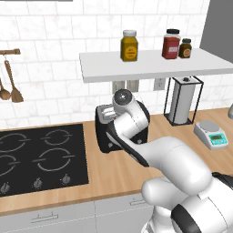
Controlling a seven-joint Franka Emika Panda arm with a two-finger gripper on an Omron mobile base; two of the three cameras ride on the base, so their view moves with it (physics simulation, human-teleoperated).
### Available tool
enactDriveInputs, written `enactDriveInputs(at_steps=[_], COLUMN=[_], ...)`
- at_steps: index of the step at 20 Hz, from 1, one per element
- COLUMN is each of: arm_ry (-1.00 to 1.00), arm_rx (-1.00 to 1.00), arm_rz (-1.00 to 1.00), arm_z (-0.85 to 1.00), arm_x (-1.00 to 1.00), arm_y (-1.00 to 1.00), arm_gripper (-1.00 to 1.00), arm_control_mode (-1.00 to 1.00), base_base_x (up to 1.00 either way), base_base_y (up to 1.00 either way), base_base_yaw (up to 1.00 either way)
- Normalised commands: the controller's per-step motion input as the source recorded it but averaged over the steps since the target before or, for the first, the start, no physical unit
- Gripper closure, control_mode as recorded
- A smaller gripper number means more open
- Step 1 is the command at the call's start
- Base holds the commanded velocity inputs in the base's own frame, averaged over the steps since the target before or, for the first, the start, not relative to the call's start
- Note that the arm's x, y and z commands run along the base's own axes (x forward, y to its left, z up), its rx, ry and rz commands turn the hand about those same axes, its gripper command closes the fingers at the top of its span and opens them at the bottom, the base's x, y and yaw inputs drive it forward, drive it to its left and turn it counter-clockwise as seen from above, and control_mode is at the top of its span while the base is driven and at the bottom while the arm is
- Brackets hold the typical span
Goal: Start the toaster. Once the lever pops up, take the bread to the plate on the dining counter.
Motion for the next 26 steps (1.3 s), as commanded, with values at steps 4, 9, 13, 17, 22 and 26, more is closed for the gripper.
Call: enactDriveInputs(at_steps=[4, 9, 13, 17, 22, 26], arm_ry=[0.0, 0.0, 0.0, 0.0, 0.0, 0.0], arm_rx=[0.0, 0.0, 0.0, 0.0, 0.0, 0.0], arm_rz=[0.0, 0.0, 0.0, 0.0, 0.0, 0.0], arm_z=[0.0, 0.0, 0.0, 0.0, 0.0, 0.0], arm_x=[0.0, 0.0, 0.0, 0.0, 0.0, 0.0], arm_y=[0.0, 0.0, 0.0, 0.0, 0.0, 0.0], arm_gripper=[-1.0, -1.0, -1.0, -1.0, -1.0, -1.0], arm_control_mode=[-1.0, -1.0, -1.0, -1.0, -1.0, -1.0], base_base_x=[0.0, 0.0, 0.0, 0.0, 0.0, 0.0], base_base_y=[0.0, 0.0, 0.0, 0.0, 0.0, 0.0], base_base_yaw=[0.0, 0.0, 0.0, 0.0, 0.0, 0.0])
